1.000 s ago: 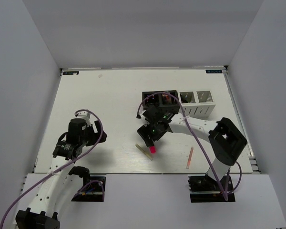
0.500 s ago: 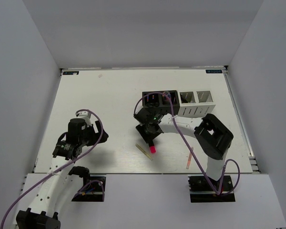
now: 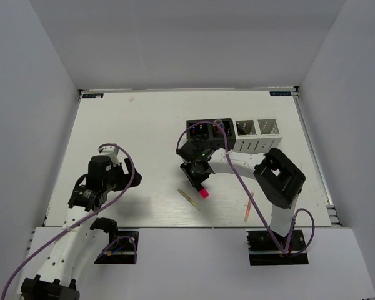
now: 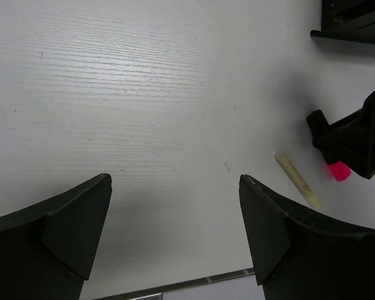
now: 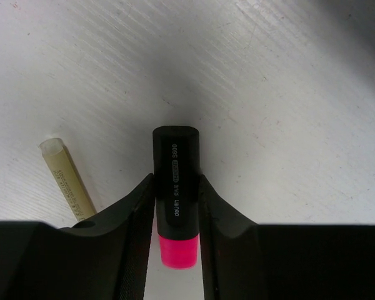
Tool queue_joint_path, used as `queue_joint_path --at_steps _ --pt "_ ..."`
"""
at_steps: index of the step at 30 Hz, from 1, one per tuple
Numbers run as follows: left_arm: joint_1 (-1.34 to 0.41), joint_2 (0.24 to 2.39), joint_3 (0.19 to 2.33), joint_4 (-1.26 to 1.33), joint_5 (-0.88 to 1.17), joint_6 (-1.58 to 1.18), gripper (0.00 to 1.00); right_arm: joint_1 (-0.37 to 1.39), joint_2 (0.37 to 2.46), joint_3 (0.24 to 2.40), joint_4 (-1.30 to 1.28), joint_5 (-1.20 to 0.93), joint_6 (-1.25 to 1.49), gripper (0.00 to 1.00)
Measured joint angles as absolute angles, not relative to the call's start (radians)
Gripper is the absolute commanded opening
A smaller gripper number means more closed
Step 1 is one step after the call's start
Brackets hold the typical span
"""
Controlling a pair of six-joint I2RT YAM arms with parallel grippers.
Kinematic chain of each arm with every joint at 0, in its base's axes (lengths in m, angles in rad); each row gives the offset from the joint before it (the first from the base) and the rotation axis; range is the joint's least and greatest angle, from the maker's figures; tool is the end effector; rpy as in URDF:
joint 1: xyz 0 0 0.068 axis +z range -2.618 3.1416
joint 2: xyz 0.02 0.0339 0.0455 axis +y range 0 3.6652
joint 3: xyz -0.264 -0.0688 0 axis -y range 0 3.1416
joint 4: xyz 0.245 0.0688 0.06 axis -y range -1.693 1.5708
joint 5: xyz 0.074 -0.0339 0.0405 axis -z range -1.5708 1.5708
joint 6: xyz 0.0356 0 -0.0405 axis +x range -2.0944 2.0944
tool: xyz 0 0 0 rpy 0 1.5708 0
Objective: Sort the stationery into containers
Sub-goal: Pick up the pen from the center of the board, then place the pen in the storage box.
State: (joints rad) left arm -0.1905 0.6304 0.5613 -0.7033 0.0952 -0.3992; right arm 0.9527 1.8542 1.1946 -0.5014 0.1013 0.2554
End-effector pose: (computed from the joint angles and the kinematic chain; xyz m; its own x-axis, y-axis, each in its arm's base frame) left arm 0.1306 -0.0286 0.2357 -0.7306 -0.2532 -0.6341 -0.0311 0.9401 -0.3395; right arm 0.2161 0.2977 0.1639 -0.7132 -0.5693 -0.4089 -0.6276 0.7784 0.0109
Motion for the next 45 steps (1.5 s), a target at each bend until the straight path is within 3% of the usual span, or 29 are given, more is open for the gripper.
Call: queue_joint_path --at_steps 2,3,14,22,30,37,45 --pt "-0.191 0.630 0.561 -0.703 0.095 -0.399 0.94 0.952 1.854 1.193 -0.500 0.100 0.254 0.11" --pt "-0.191 0.630 0.561 -0.703 0.095 -0.399 0.94 0.952 1.854 1.193 -0.500 0.100 0.253 0.00" --pt "-0.191 0.629 0.560 -0.703 0.098 -0.397 0.94 0.928 1.825 1.193 -0.569 -0.002 0.087 0.00" --pt "-0.191 0.629 0.556 -0.703 0.102 -0.397 0.94 0.883 1.507 1.199 -0.570 0.086 -0.088 0.00" --pt "-0.190 0.633 0.553 -0.702 0.114 -0.397 0.94 0.773 1.273 1.095 -0.286 0.362 -0.246 0.00" --pt "-0.189 0.640 0.550 -0.702 0.118 -0.393 0.94 0.605 1.300 1.016 0.032 0.513 -0.334 0.00" --pt "-0.189 0.641 0.550 -0.702 0.120 -0.393 0.94 0.465 1.378 1.012 0.245 0.484 -0.282 0.00"
